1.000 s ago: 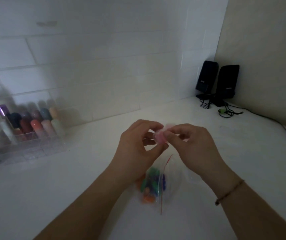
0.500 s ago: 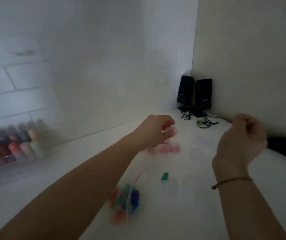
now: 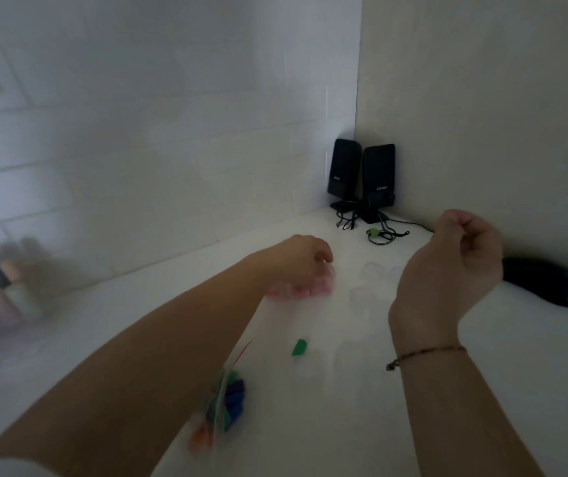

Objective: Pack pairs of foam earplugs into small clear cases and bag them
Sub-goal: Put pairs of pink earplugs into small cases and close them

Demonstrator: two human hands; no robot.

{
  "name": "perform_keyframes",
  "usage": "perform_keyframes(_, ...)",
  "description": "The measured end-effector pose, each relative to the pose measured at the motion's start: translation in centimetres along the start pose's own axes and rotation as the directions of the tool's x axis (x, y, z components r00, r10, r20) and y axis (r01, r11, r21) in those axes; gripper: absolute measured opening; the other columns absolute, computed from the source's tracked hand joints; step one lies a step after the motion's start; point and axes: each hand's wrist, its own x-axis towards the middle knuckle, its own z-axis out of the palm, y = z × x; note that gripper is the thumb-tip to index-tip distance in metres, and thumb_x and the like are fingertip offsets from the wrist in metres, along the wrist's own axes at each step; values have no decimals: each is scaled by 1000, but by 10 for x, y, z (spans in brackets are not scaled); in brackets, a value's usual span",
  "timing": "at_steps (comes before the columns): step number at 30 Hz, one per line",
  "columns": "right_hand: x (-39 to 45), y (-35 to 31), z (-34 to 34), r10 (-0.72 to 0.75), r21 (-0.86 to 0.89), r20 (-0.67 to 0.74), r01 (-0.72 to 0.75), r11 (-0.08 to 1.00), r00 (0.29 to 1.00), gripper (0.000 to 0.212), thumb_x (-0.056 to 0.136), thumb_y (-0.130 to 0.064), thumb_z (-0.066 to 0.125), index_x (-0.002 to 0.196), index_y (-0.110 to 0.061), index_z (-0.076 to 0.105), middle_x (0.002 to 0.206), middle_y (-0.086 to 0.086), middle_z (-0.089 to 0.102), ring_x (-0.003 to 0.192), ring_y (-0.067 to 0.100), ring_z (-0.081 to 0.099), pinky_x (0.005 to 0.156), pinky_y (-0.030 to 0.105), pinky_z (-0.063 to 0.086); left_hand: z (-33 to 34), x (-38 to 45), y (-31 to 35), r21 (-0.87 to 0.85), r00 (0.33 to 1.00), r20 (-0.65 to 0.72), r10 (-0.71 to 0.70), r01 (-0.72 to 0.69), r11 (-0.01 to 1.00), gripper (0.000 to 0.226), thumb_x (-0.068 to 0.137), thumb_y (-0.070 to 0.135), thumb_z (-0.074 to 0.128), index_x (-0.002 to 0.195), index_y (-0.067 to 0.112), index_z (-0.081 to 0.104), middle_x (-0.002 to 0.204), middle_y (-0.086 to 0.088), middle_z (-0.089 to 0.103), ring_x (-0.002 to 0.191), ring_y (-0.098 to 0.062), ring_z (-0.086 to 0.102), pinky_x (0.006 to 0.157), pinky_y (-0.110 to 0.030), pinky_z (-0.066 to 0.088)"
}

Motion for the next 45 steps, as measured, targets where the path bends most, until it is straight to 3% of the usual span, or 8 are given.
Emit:
perform_keyframes(6, 6, 11, -8, 88, -684, 403, 235, 690, 911, 13, 83, -28, 58, 95, -31, 63, 86, -11, 62, 89, 15, 58, 73, 29, 44, -16, -11, -10, 243, 992, -70, 101, -81, 967, 30, 99, 23, 49, 127, 24, 58, 131, 2, 56, 113, -16, 55, 89, -23, 38)
perform_keyframes(9, 0, 28, -18, 395, -806, 580, 574, 147, 713, 25, 83, -41, 59, 107, -32, 61, 111, -3, 59, 114, 26, 42, 87, 37, 36, -28, -42, -15, 98, 953, -250, 168, -148, 984, 24, 98, 26, 52, 120, 26, 63, 126, 8, 61, 111, -9, 57, 90, -20, 43)
perform_keyframes(15, -6, 35, -20, 433, -764, 554, 641, -75, 712, 18, 82, -31, 59, 99, -30, 59, 100, -4, 59, 115, 24, 39, 98, 48, 26, -38, -114, -50, -254, 829, -558, -21, -147, 956, 12, 92, 22, 60, 96, 26, 71, 96, 10, 72, 89, -8, 67, 82, -26, 52)
perform_keyframes(19, -14, 24, -14, 362, -735, 652, 672, 85, 667, 18, 84, -36, 59, 102, -31, 58, 100, -4, 60, 112, 23, 44, 100, 44, 30, -20, -150, -70, -455, 808, -573, -137, -174, 873, 10, 93, 16, 61, 93, 19, 71, 86, -1, 74, 81, -19, 71, 75, -38, 56)
perform_keyframes(23, -53, -2, 3, 121, -396, 892, 621, 676, 436, 16, 80, -29, 70, 92, -32, 60, 97, -18, 64, 94, 7, 57, 84, 22, 43, -8, -168, -67, -758, 863, -446, -237, -223, 612, 25, 100, 18, 48, 105, 2, 66, 93, -16, 74, 78, -28, 72, 66, -32, 57)
perform_keyframes(27, -93, -8, 3, -17, -88, 979, 497, 863, 203, 13, 80, -24, 71, 89, -30, 63, 98, -16, 67, 100, 5, 60, 86, 18, 43, -4, -171, -58, -966, 976, -131, -172, -87, 242, 44, 92, 38, 46, 97, 2, 69, 90, -18, 73, 72, -24, 72, 61, -27, 59)
perform_keyframes(35, -102, -3, 0, -267, 103, 947, 623, 776, 176, 6, 78, -15, 69, 77, -14, 63, 100, -11, 69, 99, 4, 61, 85, 17, 44, -4, -172, -64, -992, 994, -109, -18, -110, -63, 47, 78, 33, 67, 109, -3, 70, 107, -21, 70, 91, -23, 72, 83, -29, 58)
perform_keyframes(45, -109, -6, 2, -410, 95, 901, 858, 505, 142, 15, 84, -32, 69, 89, -18, 70, 88, -10, 70, 82, 12, 62, 64, 32, 51, 3, -169, -69, -971, 971, -237, 0, -237, 19, 62, 72, 25, 84, 117, -8, 56, 105, -23, 67, 95, -26, 68, 83, -34, 58)
